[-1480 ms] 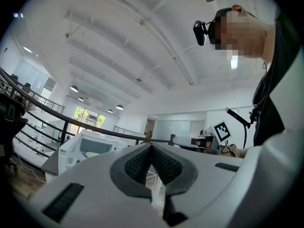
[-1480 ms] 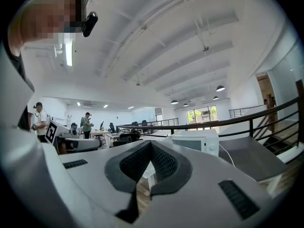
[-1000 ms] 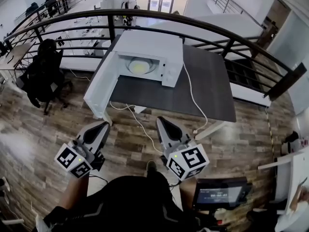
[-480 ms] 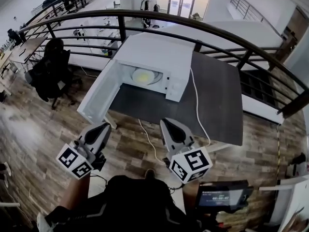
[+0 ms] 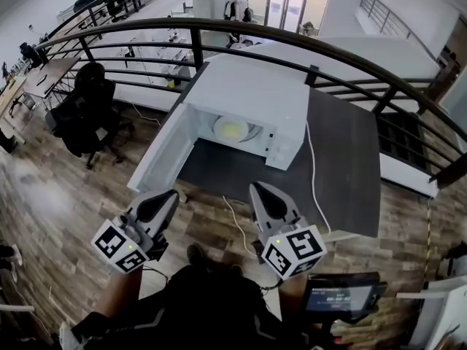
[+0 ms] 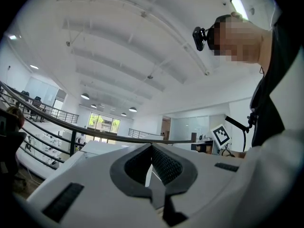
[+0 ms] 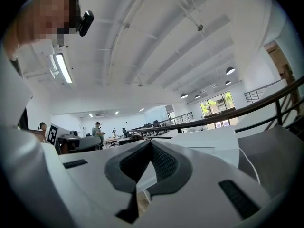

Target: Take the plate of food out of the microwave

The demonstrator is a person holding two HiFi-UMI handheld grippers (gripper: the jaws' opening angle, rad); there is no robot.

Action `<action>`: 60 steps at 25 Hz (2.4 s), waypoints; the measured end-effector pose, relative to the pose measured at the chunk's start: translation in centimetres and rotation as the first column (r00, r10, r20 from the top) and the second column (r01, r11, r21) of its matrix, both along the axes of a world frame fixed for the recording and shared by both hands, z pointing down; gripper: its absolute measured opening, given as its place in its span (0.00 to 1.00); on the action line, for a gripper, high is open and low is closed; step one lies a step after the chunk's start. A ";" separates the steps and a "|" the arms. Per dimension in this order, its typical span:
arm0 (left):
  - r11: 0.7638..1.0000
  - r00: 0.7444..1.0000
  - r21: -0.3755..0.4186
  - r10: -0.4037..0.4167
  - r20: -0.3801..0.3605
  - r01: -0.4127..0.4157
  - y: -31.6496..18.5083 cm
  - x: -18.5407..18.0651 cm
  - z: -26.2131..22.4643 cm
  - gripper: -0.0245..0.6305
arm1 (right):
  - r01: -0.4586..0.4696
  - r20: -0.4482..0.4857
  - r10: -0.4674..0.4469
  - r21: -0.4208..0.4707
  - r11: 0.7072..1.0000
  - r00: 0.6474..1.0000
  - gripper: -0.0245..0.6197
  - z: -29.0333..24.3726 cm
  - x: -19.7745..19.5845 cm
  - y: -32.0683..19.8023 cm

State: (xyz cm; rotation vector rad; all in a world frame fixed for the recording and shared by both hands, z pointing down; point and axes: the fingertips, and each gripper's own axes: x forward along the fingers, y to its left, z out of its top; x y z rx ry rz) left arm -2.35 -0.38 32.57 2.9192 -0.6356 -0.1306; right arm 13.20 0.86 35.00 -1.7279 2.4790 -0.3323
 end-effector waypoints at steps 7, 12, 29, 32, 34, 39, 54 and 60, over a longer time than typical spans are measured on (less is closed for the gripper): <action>1.000 1.000 0.006 0.022 -0.020 -0.022 -5.4 -2.8 -1.1 0.04 | -0.023 0.005 0.023 0.015 1.000 1.000 0.04 -0.9 -3.4 -5.4; 0.997 0.996 0.009 0.083 -0.037 -0.083 -8.0 -4.3 -0.8 0.04 | -0.066 0.035 0.066 -0.003 0.998 0.997 0.04 0.2 -4.7 -8.6; 0.993 0.994 -0.040 0.109 -0.021 -0.109 -12.5 -2.4 0.3 0.04 | -0.128 0.327 0.188 -0.195 0.972 0.926 0.08 7.7 -0.4 -14.9; 0.996 0.997 -0.043 0.072 -0.008 -0.072 -13.3 -2.0 0.3 0.04 | -0.122 0.450 0.224 -0.245 0.962 0.865 0.12 9.7 1.0 -16.1; 0.998 0.999 -0.043 0.050 0.001 -0.049 -13.7 -1.8 0.5 0.04 | -0.119 0.488 0.242 -0.269 0.956 0.839 0.13 11.0 1.4 -16.6; 0.999 0.999 -0.052 0.016 0.028 -0.014 -14.7 -0.9 1.4 0.04 | -0.101 0.544 0.267 -0.315 0.944 0.795 0.19 13.9 2.6 -17.8; 0.997 0.997 -0.050 -0.057 0.043 0.059 -14.8 -2.1 1.8 0.04 | 0.018 0.744 0.371 -0.457 0.889 0.556 0.37 24.9 2.4 -21.4; 0.990 0.989 -0.051 -0.129 0.069 0.133 -14.7 -3.7 1.4 0.04 | 0.043 0.767 0.432 -0.511 0.859 0.475 0.43 27.9 2.3 -23.0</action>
